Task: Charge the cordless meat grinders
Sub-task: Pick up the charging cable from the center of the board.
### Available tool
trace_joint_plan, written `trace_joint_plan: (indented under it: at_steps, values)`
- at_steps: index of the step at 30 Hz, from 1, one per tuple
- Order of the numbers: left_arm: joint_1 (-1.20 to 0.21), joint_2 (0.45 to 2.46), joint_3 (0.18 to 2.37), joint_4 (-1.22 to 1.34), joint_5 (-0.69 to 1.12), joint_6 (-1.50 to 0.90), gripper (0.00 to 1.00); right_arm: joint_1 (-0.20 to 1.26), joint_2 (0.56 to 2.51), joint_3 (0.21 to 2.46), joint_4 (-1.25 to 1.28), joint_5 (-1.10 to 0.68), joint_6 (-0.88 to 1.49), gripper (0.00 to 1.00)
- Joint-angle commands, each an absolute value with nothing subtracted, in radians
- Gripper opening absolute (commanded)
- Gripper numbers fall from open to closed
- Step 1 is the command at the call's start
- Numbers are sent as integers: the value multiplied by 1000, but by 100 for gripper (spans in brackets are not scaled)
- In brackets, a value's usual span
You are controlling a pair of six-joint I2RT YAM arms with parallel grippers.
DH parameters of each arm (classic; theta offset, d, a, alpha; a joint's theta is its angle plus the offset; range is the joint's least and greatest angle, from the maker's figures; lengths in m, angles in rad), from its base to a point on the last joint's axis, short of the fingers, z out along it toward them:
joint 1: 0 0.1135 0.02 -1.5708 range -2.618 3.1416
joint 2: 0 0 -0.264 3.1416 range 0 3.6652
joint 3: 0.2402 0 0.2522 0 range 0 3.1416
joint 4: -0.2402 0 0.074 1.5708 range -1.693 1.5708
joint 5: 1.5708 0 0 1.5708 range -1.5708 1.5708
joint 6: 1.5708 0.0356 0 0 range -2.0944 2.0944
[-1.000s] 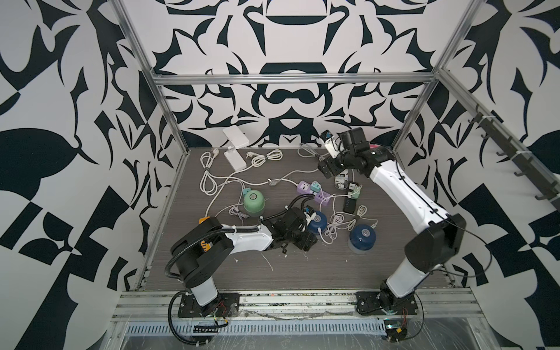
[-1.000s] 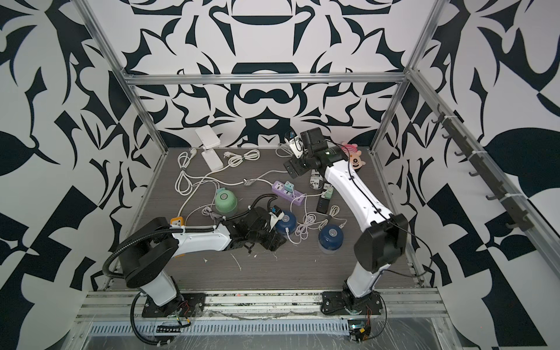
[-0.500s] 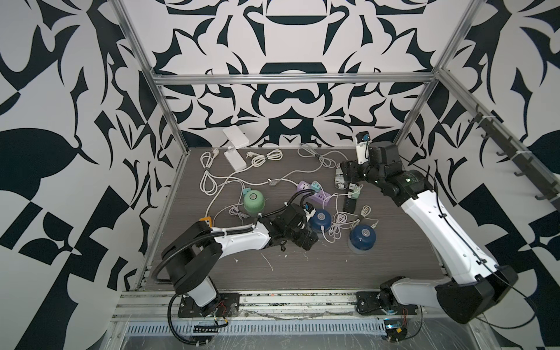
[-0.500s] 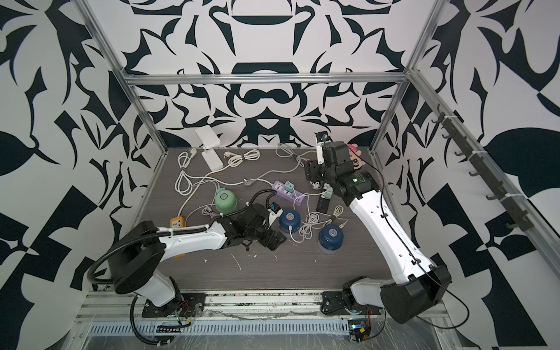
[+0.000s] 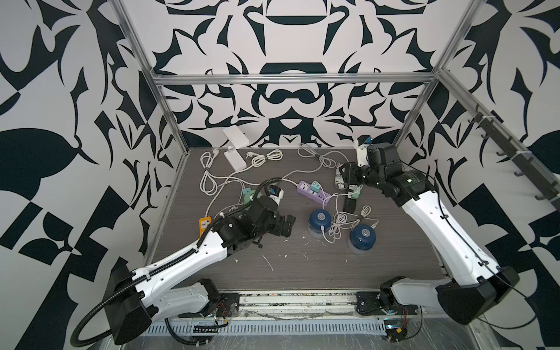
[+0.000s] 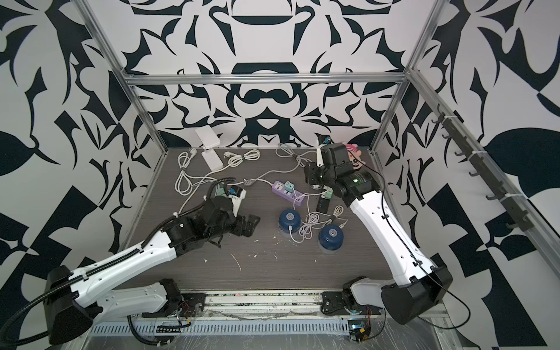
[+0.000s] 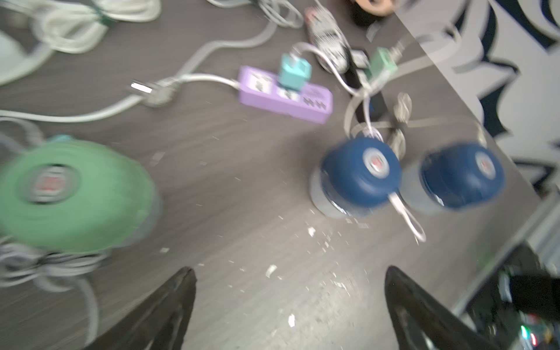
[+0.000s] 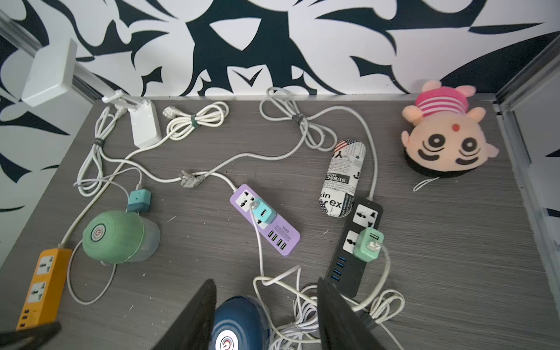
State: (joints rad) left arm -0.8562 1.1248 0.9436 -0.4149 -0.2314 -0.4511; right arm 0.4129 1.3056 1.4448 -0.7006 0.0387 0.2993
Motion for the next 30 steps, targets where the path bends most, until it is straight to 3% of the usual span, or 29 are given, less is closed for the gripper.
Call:
trace_joint_plan:
  at_steps: [1, 4, 10, 12, 15, 19, 27, 30]
  values:
    - [-752, 1125, 1038, -604, -270, -525, 99, 511, 1337, 1486, -712, 56, 356, 56]
    - [-641, 1122, 1063, -641, -268, -542, 99, 637, 1378, 1502, -718, 162, 414, 57]
    - [-316, 1158, 1021, -662, -138, -601, 100, 823, 1424, 1505, -692, 183, 393, 64]
    - [-246, 1189, 999, -641, -94, -607, 99, 852, 1436, 1500, -694, 226, 398, 61]
    - [-190, 1248, 982, -604, -64, -608, 99, 876, 1462, 1484, -690, 158, 392, 45]
    - [-143, 1377, 989, -563, -46, -587, 88, 911, 1472, 1401, -609, 39, 388, 36]
    - [-56, 1646, 1093, -560, -43, -469, 55, 998, 1521, 1350, -548, 9, 417, 39]
    - [-40, 1734, 1147, -598, -59, -428, 51, 1003, 1524, 1348, -541, 8, 421, 38]
